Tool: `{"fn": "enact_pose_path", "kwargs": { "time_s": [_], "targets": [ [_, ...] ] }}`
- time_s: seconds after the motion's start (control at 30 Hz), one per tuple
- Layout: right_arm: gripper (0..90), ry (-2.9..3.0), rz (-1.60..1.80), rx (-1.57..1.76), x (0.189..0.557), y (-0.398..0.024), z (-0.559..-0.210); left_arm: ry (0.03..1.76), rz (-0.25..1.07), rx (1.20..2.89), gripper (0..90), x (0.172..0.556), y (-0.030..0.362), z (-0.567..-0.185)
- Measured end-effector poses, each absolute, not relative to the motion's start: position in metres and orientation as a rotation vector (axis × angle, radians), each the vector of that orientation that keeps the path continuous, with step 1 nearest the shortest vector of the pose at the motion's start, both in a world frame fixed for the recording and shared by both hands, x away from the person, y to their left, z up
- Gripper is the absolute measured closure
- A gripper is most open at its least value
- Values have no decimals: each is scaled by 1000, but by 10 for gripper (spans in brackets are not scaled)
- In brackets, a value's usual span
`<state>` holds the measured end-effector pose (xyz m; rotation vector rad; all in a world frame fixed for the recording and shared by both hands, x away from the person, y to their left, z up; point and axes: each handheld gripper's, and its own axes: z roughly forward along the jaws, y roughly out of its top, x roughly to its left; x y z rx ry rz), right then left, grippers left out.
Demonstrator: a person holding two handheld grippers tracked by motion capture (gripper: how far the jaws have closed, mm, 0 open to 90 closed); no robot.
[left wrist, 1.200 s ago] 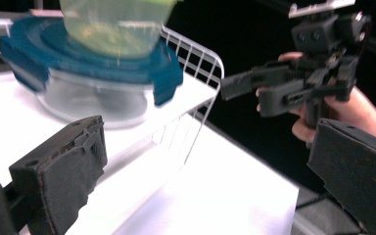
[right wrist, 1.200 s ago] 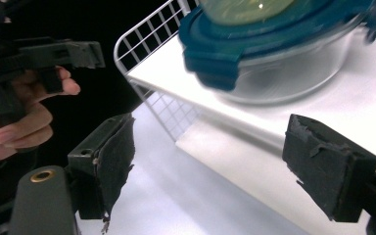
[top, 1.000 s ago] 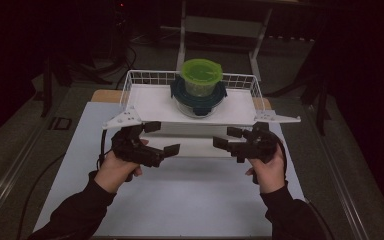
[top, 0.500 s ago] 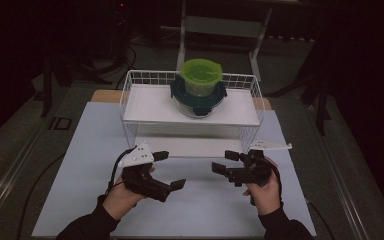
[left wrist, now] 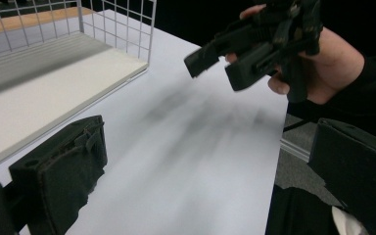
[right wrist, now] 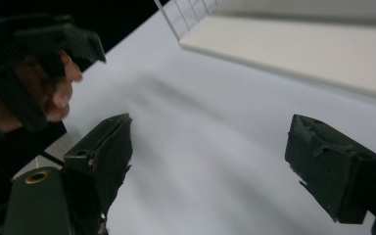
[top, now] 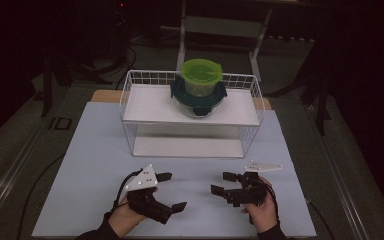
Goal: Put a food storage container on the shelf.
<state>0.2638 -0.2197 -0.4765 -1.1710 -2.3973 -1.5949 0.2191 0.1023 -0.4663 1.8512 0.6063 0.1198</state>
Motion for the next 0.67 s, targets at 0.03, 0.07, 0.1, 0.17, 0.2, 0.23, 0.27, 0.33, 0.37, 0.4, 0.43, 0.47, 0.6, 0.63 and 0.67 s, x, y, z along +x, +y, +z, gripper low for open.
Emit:
{"fn": "enact_pose_path", "kwargs": {
  "time_s": [0.03, 0.07, 0.1, 0.17, 0.2, 0.23, 0.27, 0.33, 0.37, 0.4, 0.43, 0.47, 0.6, 0.63, 0.67],
  "targets": [
    [172, -2417, -1586, -1173, 263, -220, -480, 605, 118, 1852, 3, 219, 103, -469],
    [172, -2432, -1575, -1177, 261, -221, -484, 603, 117, 1854, 3, 218, 105, -471],
    [172, -2440, -1558, -1182, 261, -222, -488, 604, 115, 1860, 3, 218, 105, -473],
    [172, -2442, -1546, -1195, 259, -224, -493, 612, 123, 1864, 3, 217, 107, -478],
    [172, -2440, -1547, -1196, 259, -225, -495, 618, 122, 1861, 3, 217, 107, -481],
    [171, -2440, -1542, -1203, 258, -226, -496, 623, 122, 1864, 3, 217, 108, -483],
    [172, -2448, -1540, -1202, 257, -227, -498, 624, 126, 1869, 3, 217, 108, -486],
    [167, -2467, -1539, -1193, 256, -227, -500, 632, 130, 1873, 3, 217, 108, -491],
    [167, -2481, -1534, -1191, 256, -227, -500, 631, 133, 1880, 3, 217, 107, -493],
    [167, -2491, -1533, -1192, 256, -227, -501, 632, 133, 1887, 3, 216, 107, -495],
    [167, -2492, -1533, -1191, 256, -227, -502, 629, 132, 1893, 3, 216, 107, -496],
    [167, -2488, -1529, -1194, 257, -227, -503, 625, 132, 1896, 3, 216, 106, -498],
    [167, -2503, -1519, -1191, 258, -227, -505, 616, 138, 1909, 3, 216, 104, -501],
    [167, -2503, -1517, -1192, 258, -227, -505, 613, 136, 1913, 3, 217, 104, -502],
    [167, -2501, -1521, -1191, 258, -227, -505, 607, 136, 1911, 3, 216, 103, -502]
  ]
}}
